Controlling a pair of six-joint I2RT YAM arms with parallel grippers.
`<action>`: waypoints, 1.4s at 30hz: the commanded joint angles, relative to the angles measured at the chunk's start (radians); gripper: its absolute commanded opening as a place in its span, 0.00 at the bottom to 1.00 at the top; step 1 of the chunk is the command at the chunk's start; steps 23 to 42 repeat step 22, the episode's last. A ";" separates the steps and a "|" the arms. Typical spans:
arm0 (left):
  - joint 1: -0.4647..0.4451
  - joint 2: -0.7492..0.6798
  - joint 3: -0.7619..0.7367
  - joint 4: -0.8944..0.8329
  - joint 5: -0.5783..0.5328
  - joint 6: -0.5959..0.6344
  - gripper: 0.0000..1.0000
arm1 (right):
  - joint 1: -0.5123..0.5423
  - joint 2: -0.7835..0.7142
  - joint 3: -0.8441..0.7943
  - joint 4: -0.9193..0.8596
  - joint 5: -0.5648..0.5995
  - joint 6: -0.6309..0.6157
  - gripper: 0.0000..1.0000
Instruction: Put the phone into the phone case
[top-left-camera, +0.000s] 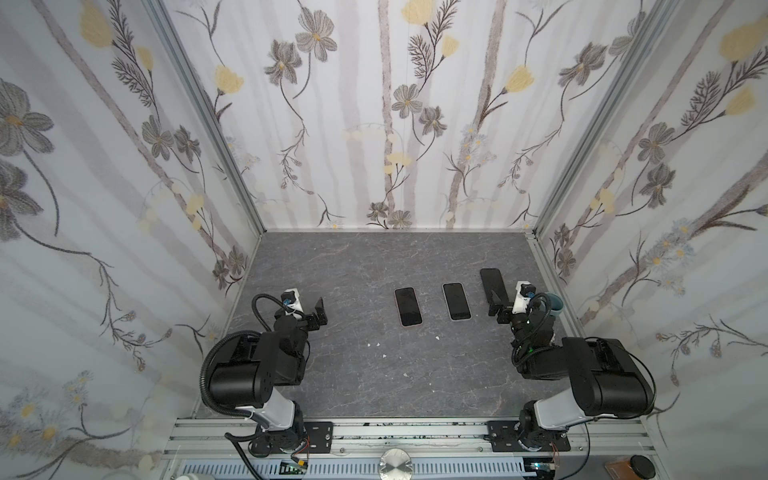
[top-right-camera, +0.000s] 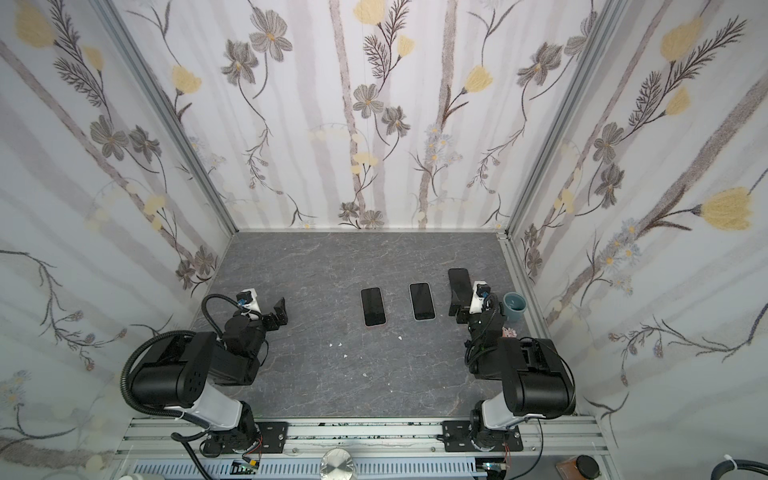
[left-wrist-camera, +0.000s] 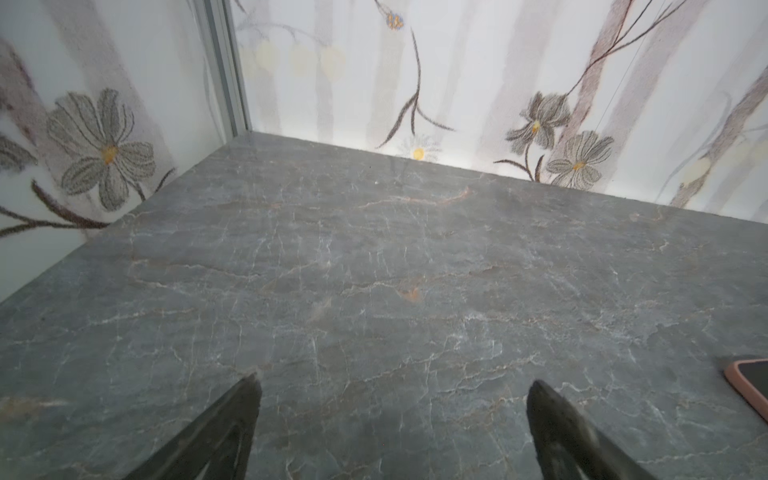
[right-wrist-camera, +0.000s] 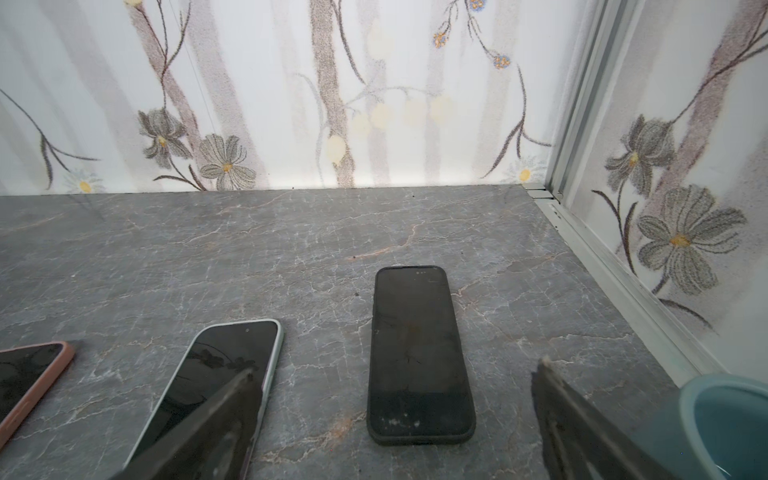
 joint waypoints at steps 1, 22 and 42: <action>-0.018 0.007 0.051 0.088 -0.146 -0.032 1.00 | 0.002 0.001 0.002 0.036 0.044 0.011 1.00; -0.056 -0.003 0.056 0.075 -0.206 -0.003 1.00 | 0.002 0.000 0.001 0.040 0.043 0.010 1.00; -0.056 -0.003 0.056 0.075 -0.206 -0.003 1.00 | 0.002 0.000 0.001 0.040 0.043 0.010 1.00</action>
